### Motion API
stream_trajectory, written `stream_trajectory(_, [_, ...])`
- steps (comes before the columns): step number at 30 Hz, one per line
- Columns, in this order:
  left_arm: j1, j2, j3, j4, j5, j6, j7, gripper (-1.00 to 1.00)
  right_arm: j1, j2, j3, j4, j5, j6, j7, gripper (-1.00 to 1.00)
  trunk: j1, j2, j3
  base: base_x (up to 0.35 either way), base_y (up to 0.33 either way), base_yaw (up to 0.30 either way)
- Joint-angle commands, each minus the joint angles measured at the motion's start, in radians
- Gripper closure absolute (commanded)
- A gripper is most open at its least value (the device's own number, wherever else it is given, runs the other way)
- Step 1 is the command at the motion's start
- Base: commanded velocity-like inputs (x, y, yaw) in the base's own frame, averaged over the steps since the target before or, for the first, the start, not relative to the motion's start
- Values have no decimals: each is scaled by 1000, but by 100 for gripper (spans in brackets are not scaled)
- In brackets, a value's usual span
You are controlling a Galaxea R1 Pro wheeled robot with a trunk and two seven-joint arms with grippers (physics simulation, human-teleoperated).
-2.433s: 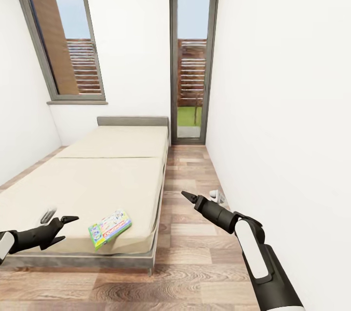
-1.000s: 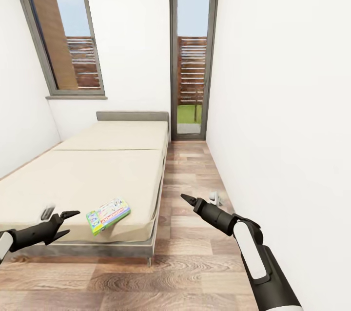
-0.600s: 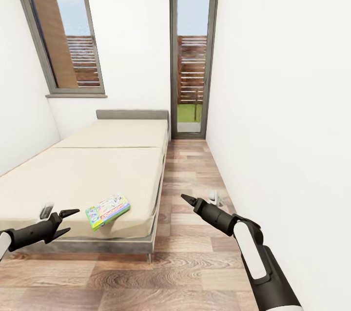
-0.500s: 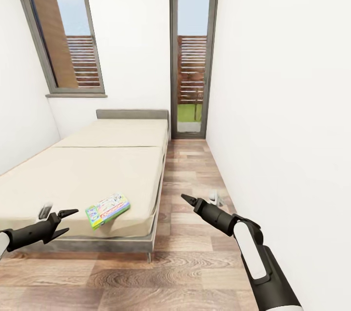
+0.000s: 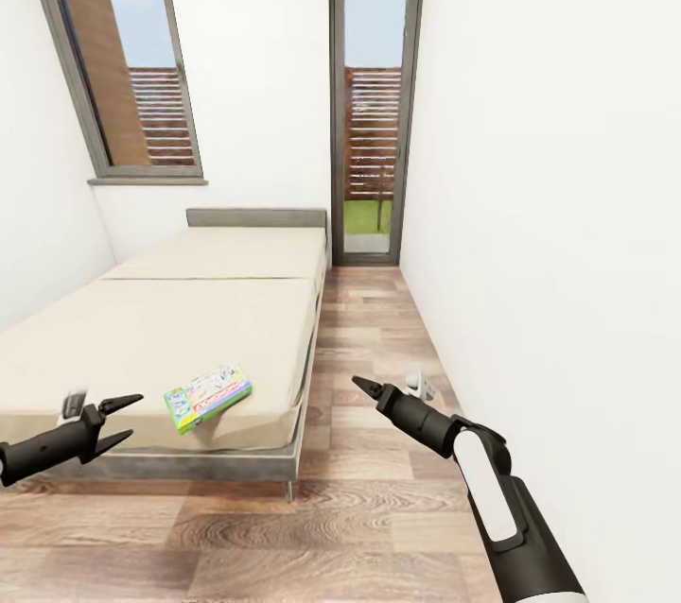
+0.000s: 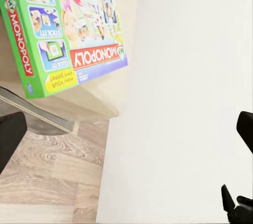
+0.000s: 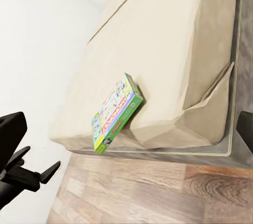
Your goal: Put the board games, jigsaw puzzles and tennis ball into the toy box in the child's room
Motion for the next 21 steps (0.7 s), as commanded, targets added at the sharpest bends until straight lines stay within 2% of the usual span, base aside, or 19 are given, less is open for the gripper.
stream_trajectory(1, [-1,1,3,0,-2,4,-12,-100,-1,1,-1,0,2,4,3,-100,4,-8,-4,0,0,0])
stream_trajectory(8, [-1,10,3,-2,-2,2,-47,-100,-1,1,-2,1,4,4,3,-100,31,-57,-26,0,0,0])
stream_trajectory(21, [-1,17,3,-2,-2,1,-52,-100,-1,-1,2,0,3,8,5,-100,80,-148,-67,0,0,0])
